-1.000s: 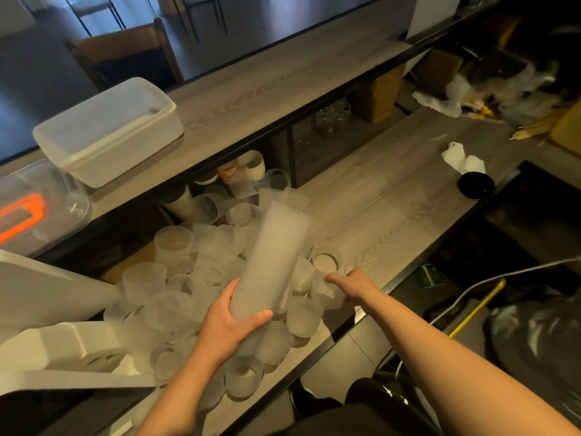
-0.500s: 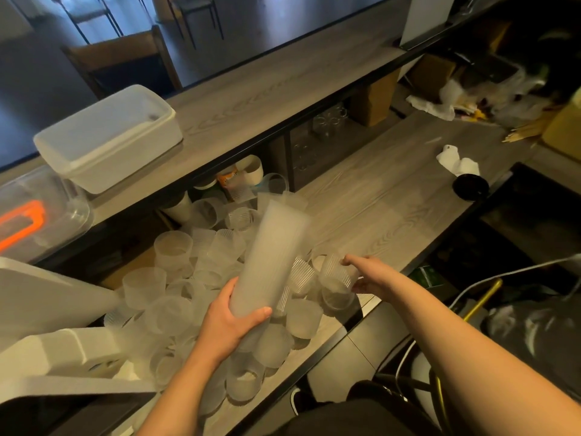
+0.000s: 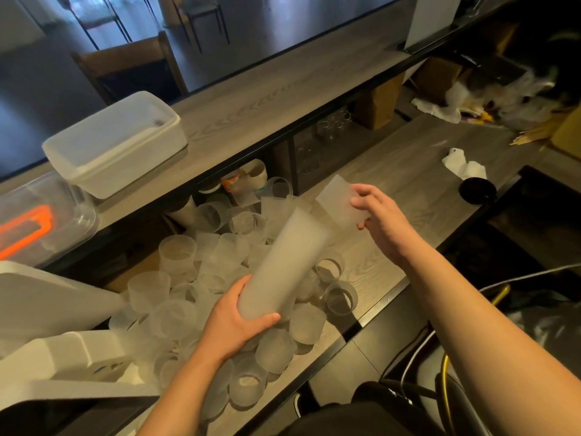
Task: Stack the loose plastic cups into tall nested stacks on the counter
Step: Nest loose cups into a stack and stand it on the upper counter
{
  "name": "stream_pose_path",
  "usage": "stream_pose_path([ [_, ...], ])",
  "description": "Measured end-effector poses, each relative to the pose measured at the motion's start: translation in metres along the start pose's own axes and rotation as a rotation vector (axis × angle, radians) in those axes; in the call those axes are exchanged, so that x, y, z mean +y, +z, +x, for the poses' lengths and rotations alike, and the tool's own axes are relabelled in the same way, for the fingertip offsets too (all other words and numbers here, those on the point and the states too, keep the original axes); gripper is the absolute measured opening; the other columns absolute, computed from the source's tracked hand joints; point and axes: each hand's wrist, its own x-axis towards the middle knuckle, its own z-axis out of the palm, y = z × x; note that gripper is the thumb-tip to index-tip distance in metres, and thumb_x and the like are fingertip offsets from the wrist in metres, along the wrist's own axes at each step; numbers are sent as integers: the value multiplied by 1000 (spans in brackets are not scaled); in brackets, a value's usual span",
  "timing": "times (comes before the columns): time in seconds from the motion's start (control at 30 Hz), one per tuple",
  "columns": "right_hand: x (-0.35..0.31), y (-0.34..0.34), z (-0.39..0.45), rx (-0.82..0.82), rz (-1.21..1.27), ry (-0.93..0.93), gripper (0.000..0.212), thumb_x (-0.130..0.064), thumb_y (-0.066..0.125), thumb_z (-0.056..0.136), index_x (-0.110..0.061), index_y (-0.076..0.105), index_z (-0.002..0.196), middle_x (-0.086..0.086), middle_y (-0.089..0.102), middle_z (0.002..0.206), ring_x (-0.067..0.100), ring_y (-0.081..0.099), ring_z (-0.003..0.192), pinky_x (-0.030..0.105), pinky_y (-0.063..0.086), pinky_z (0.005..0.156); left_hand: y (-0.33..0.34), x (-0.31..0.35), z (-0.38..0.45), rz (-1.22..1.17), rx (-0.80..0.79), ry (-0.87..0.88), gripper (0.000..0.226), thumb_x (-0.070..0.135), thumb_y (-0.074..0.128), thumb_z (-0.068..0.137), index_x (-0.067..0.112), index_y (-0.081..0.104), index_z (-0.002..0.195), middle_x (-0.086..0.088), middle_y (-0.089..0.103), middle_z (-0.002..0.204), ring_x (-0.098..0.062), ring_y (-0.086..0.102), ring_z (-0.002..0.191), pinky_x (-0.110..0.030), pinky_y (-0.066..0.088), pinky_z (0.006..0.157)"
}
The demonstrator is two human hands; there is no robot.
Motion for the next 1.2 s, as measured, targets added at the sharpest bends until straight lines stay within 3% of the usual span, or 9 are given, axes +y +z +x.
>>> stream_pose_path([
  [0.17, -8, 8, -6, -98, -282, -47, 61, -45, 58, 76, -32, 55, 135, -7, 57, 121, 4, 56, 105, 26, 42, 77, -1, 4, -2, 65, -2, 40, 89, 62, 83, 55, 42, 43, 133, 23, 52, 122, 2, 53, 108, -18, 45, 81],
  [0.47, 3, 17, -11, -163, -255, -39, 80, -68, 59, 66, -34, 52, 138, -5, 54, 133, 9, 50, 124, 28, 43, 94, 5, 7, -5, 55, -11, 48, 90, 65, 81, 55, 41, 46, 133, 24, 54, 121, 2, 54, 107, -22, 49, 83],
  [0.63, 22, 27, -18, -264, -220, -5, 77, -75, 48, 84, -27, 47, 143, -10, 53, 138, 4, 50, 127, 29, 40, 107, 11, 12, -1, 37, 7, 28, 86, 56, 86, 56, 41, 45, 129, 25, 53, 119, 6, 52, 105, -16, 44, 78],
  [0.73, 33, 23, -15, -224, -134, 46, 72, -69, 38, 90, -26, 44, 146, -12, 50, 140, 4, 48, 129, 33, 37, 112, 14, 8, 0, -13, 7, -27, 90, 68, 79, 48, 39, 47, 127, 20, 56, 117, 0, 55, 104, -23, 49, 79],
  [0.83, 59, 11, -9, -78, -186, 130, 79, -69, 43, 87, -24, 38, 151, -5, 48, 145, 13, 46, 133, 36, 37, 113, 19, 9, 0, -89, 30, -67, 87, 68, 76, 46, 35, 50, 122, 15, 58, 114, -6, 58, 101, -26, 50, 76],
  [0.93, 97, -9, -8, 34, -363, 178, 64, -32, 63, 96, -19, 36, 152, 7, 48, 145, 17, 49, 125, 28, 40, 97, 21, 12, 0, -153, 34, -87, 86, 68, 75, 46, 34, 50, 122, 12, 59, 114, -9, 60, 101, -25, 51, 74],
  [1.03, 132, -31, -14, -51, -586, 206, 73, -13, 68, 89, -15, 33, 154, 12, 43, 150, 20, 44, 134, 25, 36, 99, 22, 12, 0, -169, 28, -97, 84, 68, 75, 47, 36, 50, 120, 10, 59, 114, -9, 60, 100, -25, 51, 74],
  [1.2, 168, -46, -24, -297, -774, 284, 96, -24, 80, 76, -15, 26, 155, 11, 36, 155, 22, 36, 140, 27, 33, 110, 22, 13, -3, -191, 23, -116, 82, 66, 76, 45, 37, 52, 118, 14, 61, 112, 0, 60, 96, -15, 48, 68],
])
